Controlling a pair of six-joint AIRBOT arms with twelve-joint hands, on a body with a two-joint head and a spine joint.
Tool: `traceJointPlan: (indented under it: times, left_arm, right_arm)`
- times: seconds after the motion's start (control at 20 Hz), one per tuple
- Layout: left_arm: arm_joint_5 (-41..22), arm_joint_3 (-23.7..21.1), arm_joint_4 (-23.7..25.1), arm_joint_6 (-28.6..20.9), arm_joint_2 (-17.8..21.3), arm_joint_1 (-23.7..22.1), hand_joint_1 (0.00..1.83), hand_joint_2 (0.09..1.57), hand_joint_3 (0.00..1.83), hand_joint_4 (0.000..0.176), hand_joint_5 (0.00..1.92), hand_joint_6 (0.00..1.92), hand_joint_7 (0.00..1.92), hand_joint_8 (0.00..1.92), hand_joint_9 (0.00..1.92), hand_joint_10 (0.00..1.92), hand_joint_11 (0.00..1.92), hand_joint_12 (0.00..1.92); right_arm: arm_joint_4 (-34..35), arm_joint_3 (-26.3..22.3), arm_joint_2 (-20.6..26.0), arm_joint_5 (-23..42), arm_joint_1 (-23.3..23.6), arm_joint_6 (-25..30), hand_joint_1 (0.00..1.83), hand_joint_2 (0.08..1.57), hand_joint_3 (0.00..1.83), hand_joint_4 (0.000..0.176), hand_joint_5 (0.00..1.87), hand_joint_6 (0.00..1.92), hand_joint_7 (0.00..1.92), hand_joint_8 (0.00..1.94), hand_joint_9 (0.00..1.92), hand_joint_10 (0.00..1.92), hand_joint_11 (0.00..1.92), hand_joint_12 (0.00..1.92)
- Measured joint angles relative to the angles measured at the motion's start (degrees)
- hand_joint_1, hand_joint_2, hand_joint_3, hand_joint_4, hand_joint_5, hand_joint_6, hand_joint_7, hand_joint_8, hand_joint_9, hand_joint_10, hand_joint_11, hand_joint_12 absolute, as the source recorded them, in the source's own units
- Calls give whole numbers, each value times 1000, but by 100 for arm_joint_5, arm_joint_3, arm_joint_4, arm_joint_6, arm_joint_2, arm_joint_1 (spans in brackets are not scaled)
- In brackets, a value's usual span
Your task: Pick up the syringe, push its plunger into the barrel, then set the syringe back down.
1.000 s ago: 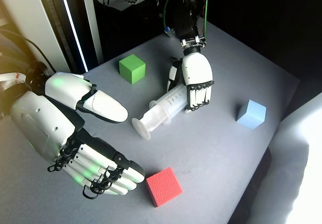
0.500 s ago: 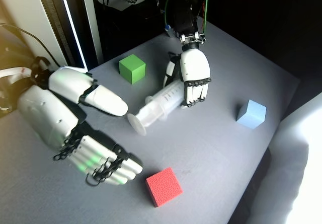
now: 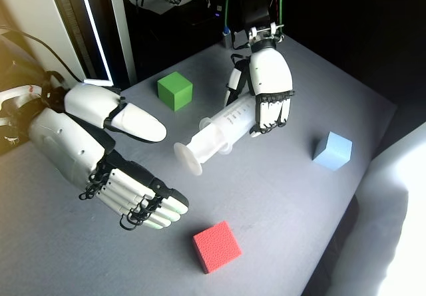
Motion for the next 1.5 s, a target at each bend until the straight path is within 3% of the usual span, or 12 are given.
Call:
traceJointPlan:
  times: [0.1,0.15,0.35,0.45,0.5,0.6,0.7,0.75,0.85,0.9,0.95,1.5]
  left_arm:
    - [26,-42,-103,44,26,-48,1157,1242,0,0,702,1318,811,1373,726,1025,449,1430]
    - [48,-46,-166,90,35,-79,1182,1218,0,0,739,1252,864,1318,770,1055,496,1465]
    - [44,-72,-170,133,79,-114,1159,1237,0,0,692,1351,836,1306,768,976,489,1430]
    - [44,-109,-195,142,79,-114,1168,1220,0,0,742,1265,848,1303,781,942,497,1387]
    - [59,-118,-197,151,79,-114,1195,1206,1,0,766,1180,872,1336,782,1068,498,1476]
    - [63,-118,-214,164,79,-114,1161,1229,1,0,726,1308,833,1323,748,1042,475,1461]
    - [61,-118,-219,179,79,-114,1168,1226,1,0,719,1301,845,1316,760,1029,490,1437]
    - [59,-118,-223,214,79,-114,1172,1232,1,0,699,1299,846,1343,749,1061,481,1487]
    - [55,-116,-247,221,79,-114,1173,1234,1,0,683,1323,854,1329,754,1038,491,1430]
    - [48,-116,-256,219,79,-114,1145,1260,6,0,634,1432,807,1354,731,1024,472,1439]
    - [35,-111,-256,223,79,-114,1163,1223,3,0,725,1326,847,1276,778,983,498,1438]
    - [-7,-111,-332,411,133,-118,1163,1241,0,0,694,1305,824,1379,726,1101,493,1495]
  right_arm:
    - [46,0,-103,-20,0,184,0,1404,0,0,169,0,138,0,114,8,0,444]
    - [61,0,-173,-94,0,227,0,1397,0,0,121,5,103,3,78,7,0,291]
    - [42,-13,-389,-505,2,566,0,1396,0,0,148,9,118,5,95,10,0,373]
    - [85,-48,-485,-656,20,566,0,1394,0,0,109,1,71,2,53,2,0,237]
    - [103,-85,-509,-699,26,570,0,1391,0,0,108,3,72,4,54,4,0,221]
    - [127,-96,-595,-769,92,570,0,1390,0,0,155,10,122,8,93,12,0,303]
    - [125,-96,-682,-848,162,575,0,1386,0,0,127,11,93,8,52,14,0,164]
    - [133,-96,-743,-975,238,570,0,1390,0,0,165,7,126,3,90,16,0,318]
    - [175,-98,-750,-1032,286,570,0,1394,1,0,165,2,131,3,103,11,0,375]
    - [232,-114,-769,-1056,339,570,0,1396,1,0,134,1,109,1,87,3,0,322]
    - [227,-120,-811,-1043,341,573,0,1400,2,0,119,1,87,3,56,4,0,232]
    - [459,-90,-850,-1615,688,693,0,1397,0,0,112,4,74,5,45,5,0,222]
